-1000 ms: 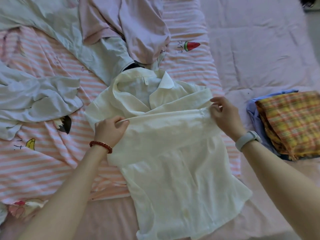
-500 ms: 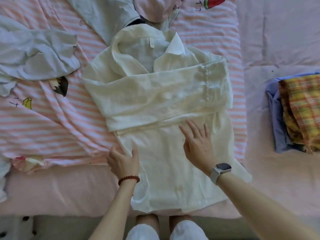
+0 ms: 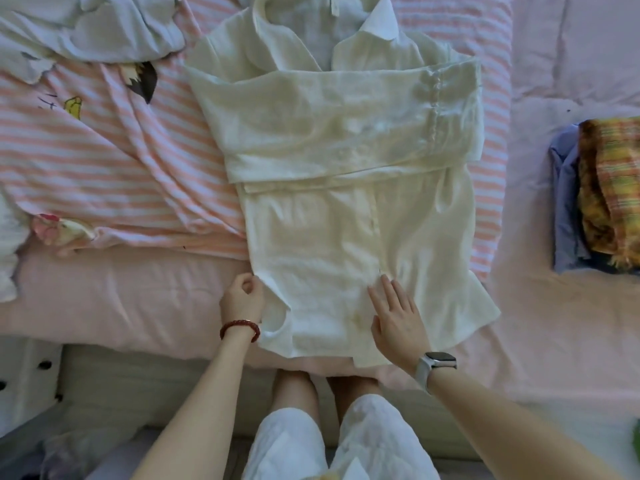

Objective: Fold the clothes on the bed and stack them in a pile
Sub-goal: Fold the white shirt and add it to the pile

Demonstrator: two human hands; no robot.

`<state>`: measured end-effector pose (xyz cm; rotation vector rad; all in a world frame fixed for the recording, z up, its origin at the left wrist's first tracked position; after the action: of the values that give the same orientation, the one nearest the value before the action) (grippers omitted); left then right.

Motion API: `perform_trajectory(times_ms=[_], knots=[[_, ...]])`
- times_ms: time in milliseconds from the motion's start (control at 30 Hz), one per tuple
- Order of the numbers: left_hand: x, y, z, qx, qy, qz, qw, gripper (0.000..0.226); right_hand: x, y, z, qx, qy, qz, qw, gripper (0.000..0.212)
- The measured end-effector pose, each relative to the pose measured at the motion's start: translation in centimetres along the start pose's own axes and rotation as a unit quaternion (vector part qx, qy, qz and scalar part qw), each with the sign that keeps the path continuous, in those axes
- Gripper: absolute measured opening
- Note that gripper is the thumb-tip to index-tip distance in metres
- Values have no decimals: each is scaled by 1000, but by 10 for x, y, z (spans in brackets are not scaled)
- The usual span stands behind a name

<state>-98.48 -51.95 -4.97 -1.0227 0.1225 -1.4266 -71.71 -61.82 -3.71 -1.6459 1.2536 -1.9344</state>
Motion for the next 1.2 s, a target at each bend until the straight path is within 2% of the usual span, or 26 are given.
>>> perform_trajectory(times_ms=[100, 167, 200, 267, 300, 367, 467, 567, 700, 733, 800, 867, 933, 1033, 1100, 1200], knots=[[29, 20, -8, -20, 22, -124, 992, 40, 14, 10, 1, -26, 38, -12, 999, 58], [48, 41, -19, -111, 37, -208, 971, 47, 24, 20, 0, -42, 58, -24, 997, 59], [54, 47, -23, -176, 52, -225, 957, 44, 28, 26, -1, -49, 65, -30, 996, 58], [58, 44, -22, -243, 83, -198, 946, 24, 34, 34, 1, -72, 83, -36, 993, 58], [60, 40, -20, -216, 91, -168, 957, 18, 36, 36, 4, -91, 94, -39, 991, 58], [67, 28, -16, -83, 112, -115, 984, 16, 42, 36, 13, -138, 127, -47, 981, 57], [74, -4, -13, 39, 134, -31, 990, 12, 49, 31, 30, -191, 162, -41, 967, 55], [79, -34, -38, 65, 80, 34, 994, 10, 56, 24, 41, -211, 164, -20, 963, 52], [82, -37, -76, 40, 8, 8, 999, 8, 58, 6, 58, -244, 164, 40, 955, 48], [82, -34, -83, 29, -11, -8, 999, 12, 56, 2, 64, -250, 168, 53, 952, 48], [82, -28, -89, -13, -35, -34, 999, 36, 50, -5, 81, -247, 190, 72, 947, 48], [80, -28, -78, -109, 3, -28, 994, 55, 42, -11, 98, -225, 206, 89, 948, 47], [78, -17, -47, -210, 115, -33, 970, 60, 33, -18, 108, -185, 203, 106, 956, 45], [89, 36, -12, -306, 264, -139, 904, 61, 21, -23, 113, -155, 177, 121, 964, 45], [97, 73, -4, -331, 299, -216, 869, 64, 13, -30, 116, -170, 168, 146, 960, 48], [105, 110, -1, -332, 283, -283, 854, 64, -3, -42, 139, -232, 223, 169, 932, 48]])
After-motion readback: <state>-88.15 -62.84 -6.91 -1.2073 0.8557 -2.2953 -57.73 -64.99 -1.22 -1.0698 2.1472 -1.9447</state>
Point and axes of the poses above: each hand's wrist, its own x-axis away from the middle knuckle, its own y-axis out of the palm, z = x × y, the point moved 9 cm from there along -x, towards the middle knuckle, and after that the axes turned 15 degrees about y, right-handed, at the moved point
